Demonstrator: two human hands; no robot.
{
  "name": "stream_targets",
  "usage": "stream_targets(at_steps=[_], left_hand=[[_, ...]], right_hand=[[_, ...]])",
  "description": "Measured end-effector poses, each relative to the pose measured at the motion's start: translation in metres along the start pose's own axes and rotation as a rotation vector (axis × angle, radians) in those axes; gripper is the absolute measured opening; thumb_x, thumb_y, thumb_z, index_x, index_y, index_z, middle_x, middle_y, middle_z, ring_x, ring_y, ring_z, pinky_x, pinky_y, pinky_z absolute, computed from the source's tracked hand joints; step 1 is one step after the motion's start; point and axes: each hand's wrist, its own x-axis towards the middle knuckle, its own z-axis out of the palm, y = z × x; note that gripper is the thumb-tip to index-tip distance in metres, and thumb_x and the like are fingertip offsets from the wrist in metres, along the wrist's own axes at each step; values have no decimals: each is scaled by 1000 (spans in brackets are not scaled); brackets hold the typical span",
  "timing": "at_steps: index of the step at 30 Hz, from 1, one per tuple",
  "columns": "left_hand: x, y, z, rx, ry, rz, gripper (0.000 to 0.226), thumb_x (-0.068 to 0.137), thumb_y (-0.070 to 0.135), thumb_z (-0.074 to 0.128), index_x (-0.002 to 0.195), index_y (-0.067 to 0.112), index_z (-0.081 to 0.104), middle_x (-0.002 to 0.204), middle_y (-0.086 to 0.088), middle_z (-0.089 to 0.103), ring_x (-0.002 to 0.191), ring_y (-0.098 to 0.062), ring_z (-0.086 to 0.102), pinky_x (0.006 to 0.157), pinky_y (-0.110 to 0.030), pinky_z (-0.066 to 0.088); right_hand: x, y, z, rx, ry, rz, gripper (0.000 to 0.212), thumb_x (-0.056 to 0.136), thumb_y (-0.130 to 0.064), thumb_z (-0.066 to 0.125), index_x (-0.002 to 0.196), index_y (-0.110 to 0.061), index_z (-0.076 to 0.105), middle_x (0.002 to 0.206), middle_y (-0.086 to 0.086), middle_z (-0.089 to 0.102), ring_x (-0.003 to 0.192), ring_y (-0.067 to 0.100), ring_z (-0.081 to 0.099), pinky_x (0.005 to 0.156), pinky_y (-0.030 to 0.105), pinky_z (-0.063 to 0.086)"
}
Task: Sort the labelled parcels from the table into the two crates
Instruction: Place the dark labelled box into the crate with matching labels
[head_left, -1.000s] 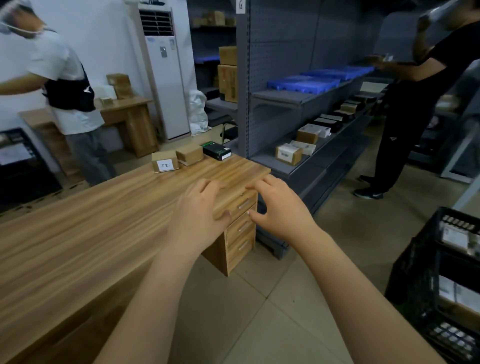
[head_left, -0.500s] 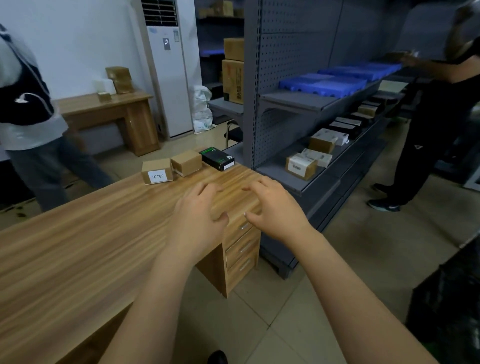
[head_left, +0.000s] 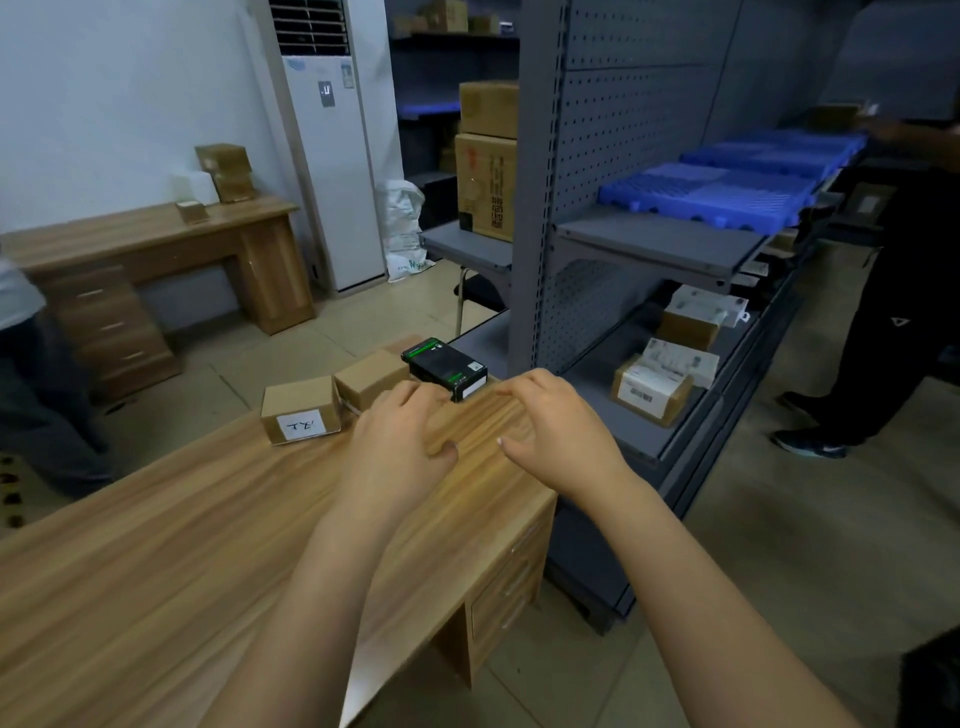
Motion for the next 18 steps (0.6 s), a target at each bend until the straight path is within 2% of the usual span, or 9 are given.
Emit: stream_targets(at_steps=[4,9,12,18], left_hand=[[39,-19,21,-1,-28,-21,49,79,27,73,125,25,57,122,6,55,115,-19,48,96,-38,41],[94,-43,54,20,-62,-79,52,80,30,70,129,27,53,124,8,53,116,-16,47,95,-34,40],[132,-58,79,22,-72,-110,50,79,30,71,126,28,54,122,8,55,114,-18,50,94,-34,41],[206,-91,138,43,-124,-235,53,80,31,70,129,27,51,125,5,53,116,-19,49,96,-35,42]], right_hand=[[41,20,17,21,-37,8,53,88,-27,68,137,-23,49,134,-2,47,125,19,41,99,37,42],[103,51,38,31,-85,-17,53,87,-26,69,137,-22,49,137,-3,47,124,18,43,97,32,42],[149,75,55,44,-112,-38,56,86,-24,70,137,-22,49,137,-3,46,124,19,45,97,34,44],[240,126,97,62,-266,-50,61,87,-21,68,143,-23,42,144,-3,40,130,19,40,99,32,40]])
